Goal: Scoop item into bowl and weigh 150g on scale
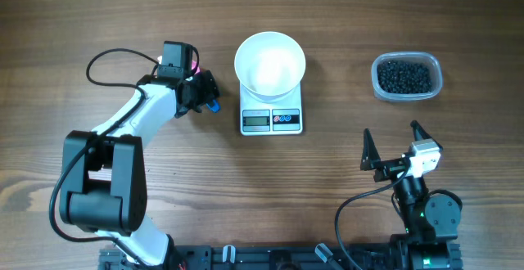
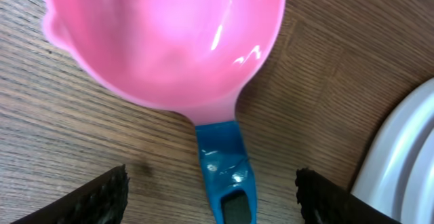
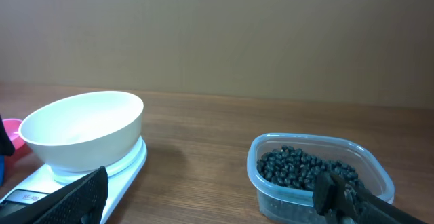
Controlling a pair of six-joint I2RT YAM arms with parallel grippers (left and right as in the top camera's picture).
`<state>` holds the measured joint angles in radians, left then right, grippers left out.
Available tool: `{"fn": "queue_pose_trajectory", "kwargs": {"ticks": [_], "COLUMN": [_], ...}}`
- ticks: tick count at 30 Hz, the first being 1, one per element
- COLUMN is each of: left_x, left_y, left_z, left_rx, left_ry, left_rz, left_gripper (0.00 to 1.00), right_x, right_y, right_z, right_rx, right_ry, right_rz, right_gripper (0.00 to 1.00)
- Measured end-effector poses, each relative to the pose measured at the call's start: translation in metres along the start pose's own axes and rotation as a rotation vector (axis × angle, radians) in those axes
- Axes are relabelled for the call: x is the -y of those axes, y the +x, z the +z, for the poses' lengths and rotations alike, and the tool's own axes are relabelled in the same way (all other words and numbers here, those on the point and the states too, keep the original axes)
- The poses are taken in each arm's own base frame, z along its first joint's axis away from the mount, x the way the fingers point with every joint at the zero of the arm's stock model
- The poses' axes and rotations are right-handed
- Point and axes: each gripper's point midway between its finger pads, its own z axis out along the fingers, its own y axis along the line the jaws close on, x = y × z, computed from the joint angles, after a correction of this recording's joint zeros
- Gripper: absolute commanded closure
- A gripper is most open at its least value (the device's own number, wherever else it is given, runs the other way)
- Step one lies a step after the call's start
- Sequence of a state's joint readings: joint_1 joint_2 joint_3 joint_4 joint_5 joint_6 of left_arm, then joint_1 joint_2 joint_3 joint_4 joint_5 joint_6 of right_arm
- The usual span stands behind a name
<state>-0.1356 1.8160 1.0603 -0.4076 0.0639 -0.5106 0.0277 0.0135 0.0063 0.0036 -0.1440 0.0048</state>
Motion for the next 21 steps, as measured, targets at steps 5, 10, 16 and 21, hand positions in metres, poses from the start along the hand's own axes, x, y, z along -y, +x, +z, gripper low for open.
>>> {"fn": "queue_pose_trajectory", "kwargs": {"ticks": [5, 10, 16, 21], "left_x": [-0.002, -0.008, -0.011, -0.012], "left_y": [-0.001, -0.005, -0.006, -0.006], "left_z": [0.000, 0.000, 0.000, 0.000], "left_rx": [0.005, 0.028, 0.034, 0.034], "left_ry": [-0.014, -0.049, -0.065, -0.066], "left_rz": [0.000, 0.002, 0.016, 0.019], "left_gripper": [0.15, 0.14, 0.14, 0.13], "right_x": [0.000, 0.000, 0.000, 0.000], "right_y": [0.000, 0.000, 0.000, 0.000], "right_z": [0.000, 0.000, 0.000, 0.000], "right_rx": [0.000, 0.000, 0.000, 0.000], "right_ry": [0.000, 0.000, 0.000, 0.000], "right_rz": [0.000, 0.000, 0.000, 0.000], "right_gripper": [0.00, 0.00, 0.00, 0.00]}}
